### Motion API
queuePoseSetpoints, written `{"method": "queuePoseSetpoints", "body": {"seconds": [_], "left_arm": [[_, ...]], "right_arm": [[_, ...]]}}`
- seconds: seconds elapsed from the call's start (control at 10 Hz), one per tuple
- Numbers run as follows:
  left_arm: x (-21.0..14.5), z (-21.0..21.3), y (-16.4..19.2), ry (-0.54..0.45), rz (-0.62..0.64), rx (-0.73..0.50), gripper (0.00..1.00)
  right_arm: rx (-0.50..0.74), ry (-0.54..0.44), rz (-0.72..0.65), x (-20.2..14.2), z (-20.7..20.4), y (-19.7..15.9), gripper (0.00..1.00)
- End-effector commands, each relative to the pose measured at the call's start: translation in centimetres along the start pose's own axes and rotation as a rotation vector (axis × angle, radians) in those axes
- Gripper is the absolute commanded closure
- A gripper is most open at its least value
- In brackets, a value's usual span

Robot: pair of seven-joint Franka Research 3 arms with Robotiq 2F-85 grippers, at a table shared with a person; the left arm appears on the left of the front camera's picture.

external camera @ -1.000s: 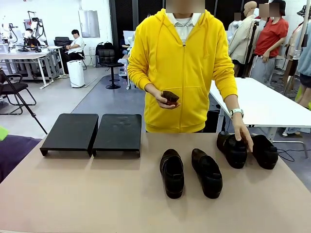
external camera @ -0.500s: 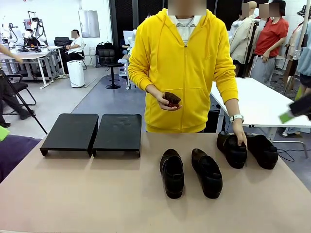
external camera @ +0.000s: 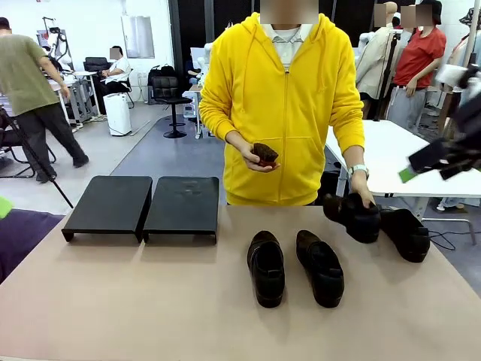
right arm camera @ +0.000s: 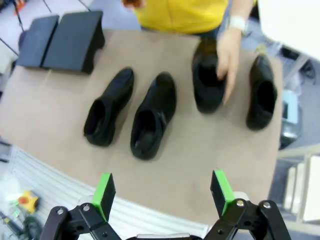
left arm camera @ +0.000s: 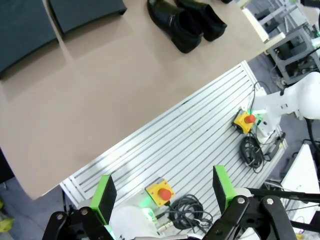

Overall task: Organize the shoes by placing them on the stand.
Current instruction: Pick up one Shoe and place it in the middle of the table.

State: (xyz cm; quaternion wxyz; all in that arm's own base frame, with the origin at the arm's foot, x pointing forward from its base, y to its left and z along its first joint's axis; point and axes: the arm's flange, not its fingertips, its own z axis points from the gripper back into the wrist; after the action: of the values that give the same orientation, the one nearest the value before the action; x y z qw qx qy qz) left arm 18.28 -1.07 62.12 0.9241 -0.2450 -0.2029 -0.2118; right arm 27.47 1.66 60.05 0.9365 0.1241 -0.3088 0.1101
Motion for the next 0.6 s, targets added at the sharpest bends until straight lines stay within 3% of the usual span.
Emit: {"method": "queuePoseSetpoints", "body": {"seconds": [0.0,0.2,0.5], "left_arm": [[0.0,0.2,-0.1,0.000,-0.013,-0.016,0.00],[0.0,0.2,-0.1,0.000,-0.013,-0.016,0.00],[0.0,0.2,-0.1,0.000,-0.013,-0.016,0.00]], "right_arm": [[0.085,0.047,-0.062,-4.9,7.3,-3.6,0.00],[0.066,0.080,-0.198,-9.9,11.1,-6.5,0.00],[0.081,0.093,-0.211,-10.0,9.5,-6.0,0.00]]}}
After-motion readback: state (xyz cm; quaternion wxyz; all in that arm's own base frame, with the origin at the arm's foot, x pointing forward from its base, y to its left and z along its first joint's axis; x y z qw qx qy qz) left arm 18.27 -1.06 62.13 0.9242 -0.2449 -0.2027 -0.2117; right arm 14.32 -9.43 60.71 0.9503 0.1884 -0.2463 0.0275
